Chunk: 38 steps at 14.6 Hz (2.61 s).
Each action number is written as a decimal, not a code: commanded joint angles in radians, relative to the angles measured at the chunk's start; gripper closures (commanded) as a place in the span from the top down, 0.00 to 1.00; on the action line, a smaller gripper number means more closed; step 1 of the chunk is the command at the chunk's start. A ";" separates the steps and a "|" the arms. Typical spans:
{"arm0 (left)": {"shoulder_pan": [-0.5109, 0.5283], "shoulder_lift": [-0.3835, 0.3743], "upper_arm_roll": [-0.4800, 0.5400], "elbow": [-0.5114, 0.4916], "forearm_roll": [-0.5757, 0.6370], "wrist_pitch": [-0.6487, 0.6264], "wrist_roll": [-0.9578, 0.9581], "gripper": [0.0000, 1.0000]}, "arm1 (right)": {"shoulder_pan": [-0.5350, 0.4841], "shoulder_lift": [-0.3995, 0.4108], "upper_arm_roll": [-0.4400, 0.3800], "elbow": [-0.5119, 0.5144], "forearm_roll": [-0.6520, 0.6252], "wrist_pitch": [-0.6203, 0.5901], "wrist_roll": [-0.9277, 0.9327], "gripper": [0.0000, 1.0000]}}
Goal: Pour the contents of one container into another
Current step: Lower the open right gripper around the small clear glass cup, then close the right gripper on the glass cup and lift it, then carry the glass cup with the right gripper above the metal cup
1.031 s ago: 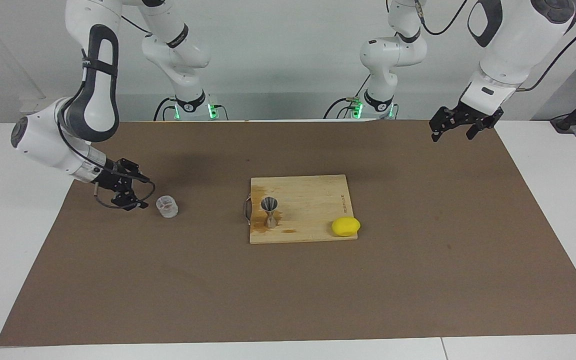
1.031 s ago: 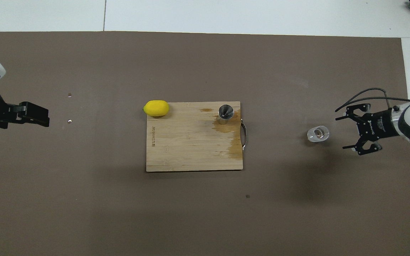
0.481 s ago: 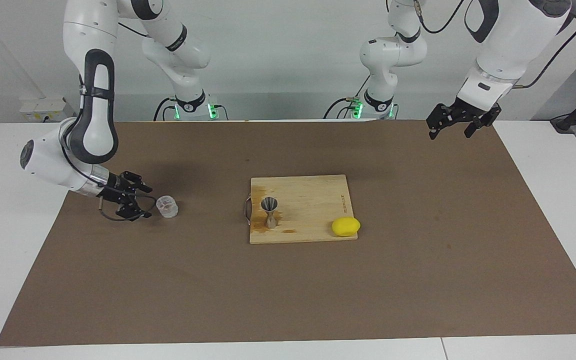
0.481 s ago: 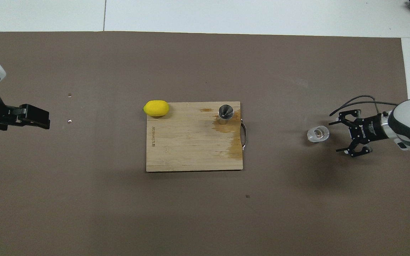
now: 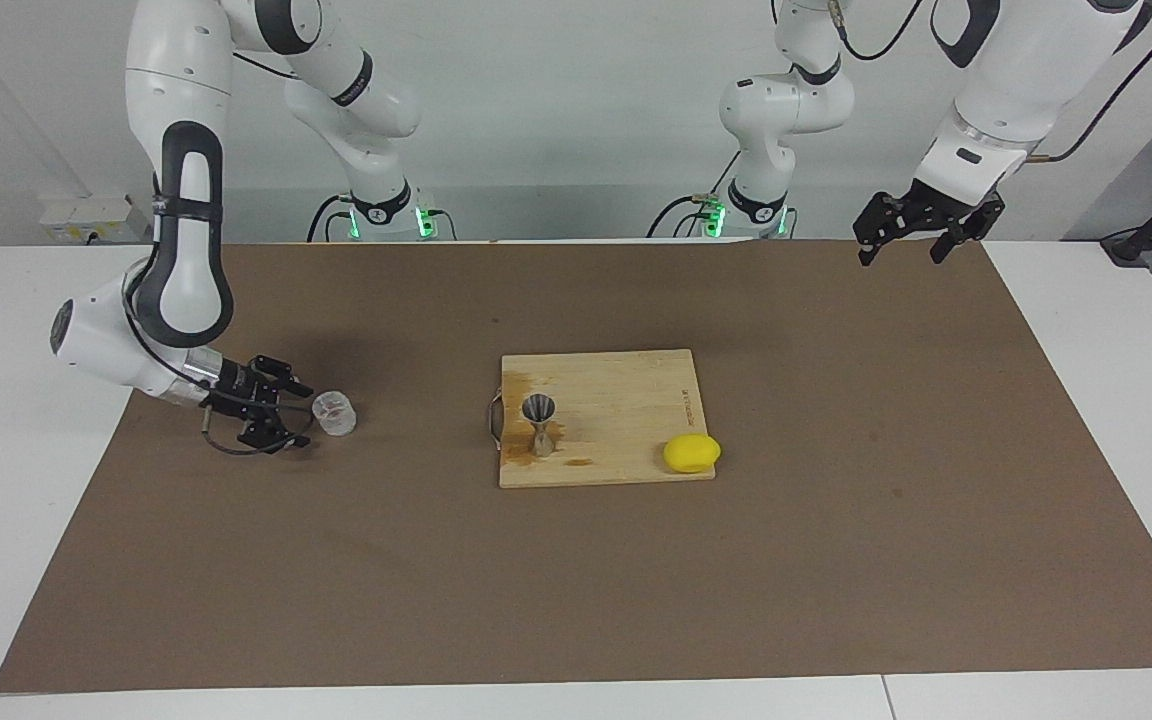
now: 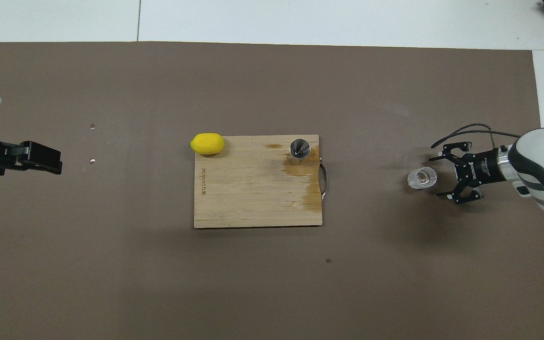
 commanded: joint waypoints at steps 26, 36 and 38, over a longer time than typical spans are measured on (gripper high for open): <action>-0.004 -0.019 0.014 -0.009 -0.001 -0.015 0.012 1.00 | 0.037 -0.009 0.004 -0.017 0.136 -0.016 -0.026 0.00; -0.004 -0.019 0.014 -0.009 -0.001 -0.015 0.012 1.00 | 0.212 -0.068 0.002 0.046 0.137 0.012 0.328 0.00; -0.004 -0.019 0.014 -0.009 -0.001 -0.015 0.012 1.00 | 0.245 -0.072 0.002 0.070 0.137 0.015 0.398 0.00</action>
